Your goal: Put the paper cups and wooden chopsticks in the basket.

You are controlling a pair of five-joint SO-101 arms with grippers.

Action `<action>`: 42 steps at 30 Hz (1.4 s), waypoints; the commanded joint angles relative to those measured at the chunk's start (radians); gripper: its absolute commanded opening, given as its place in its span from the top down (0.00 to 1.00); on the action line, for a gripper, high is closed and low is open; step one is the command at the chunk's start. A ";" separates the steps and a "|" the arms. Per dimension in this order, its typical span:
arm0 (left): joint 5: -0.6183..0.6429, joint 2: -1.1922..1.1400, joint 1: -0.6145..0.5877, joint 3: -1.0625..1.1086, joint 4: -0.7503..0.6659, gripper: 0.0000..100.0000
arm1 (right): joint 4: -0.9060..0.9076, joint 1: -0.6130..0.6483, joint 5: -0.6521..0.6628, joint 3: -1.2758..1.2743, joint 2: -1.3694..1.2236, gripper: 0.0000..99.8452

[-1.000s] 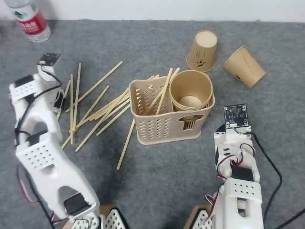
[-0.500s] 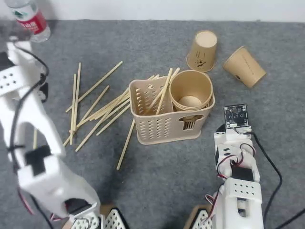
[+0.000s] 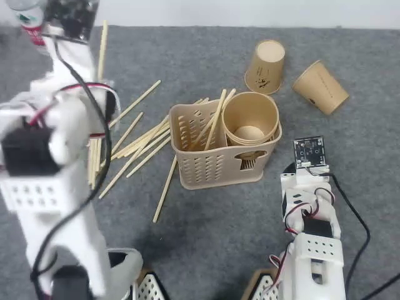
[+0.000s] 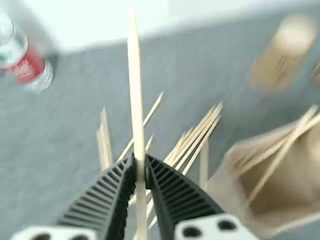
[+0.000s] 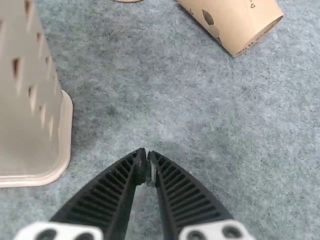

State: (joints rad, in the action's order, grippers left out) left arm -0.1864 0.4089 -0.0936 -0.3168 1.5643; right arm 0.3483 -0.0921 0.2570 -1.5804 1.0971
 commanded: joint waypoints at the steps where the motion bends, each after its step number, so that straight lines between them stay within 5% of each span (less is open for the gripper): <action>1: 0.216 0.094 0.155 0.077 -0.218 0.99 | -0.013 0.007 0.012 0.005 0.015 0.99; 9: 0.236 0.207 0.391 0.360 -0.637 0.99 | -0.013 0.007 0.012 0.005 0.015 0.99; 20: 0.239 0.229 0.414 0.582 -1.005 0.99 | -0.019 0.007 0.012 0.005 0.015 0.99; 31: 0.235 0.454 0.485 1.253 -1.531 0.99 | -0.021 0.007 0.014 0.005 0.015 0.99; 37: 0.233 0.626 0.483 1.466 -1.540 0.97 | -0.021 0.007 0.014 0.005 0.015 0.99; 42: 0.184 0.749 0.477 1.457 -1.266 0.82 | -0.021 0.007 0.014 0.005 0.015 0.99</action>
State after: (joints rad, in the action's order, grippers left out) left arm 0.0253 1.0533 0.3836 1.1607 0.1020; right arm 0.3483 -0.0936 0.2570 -1.5804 1.0971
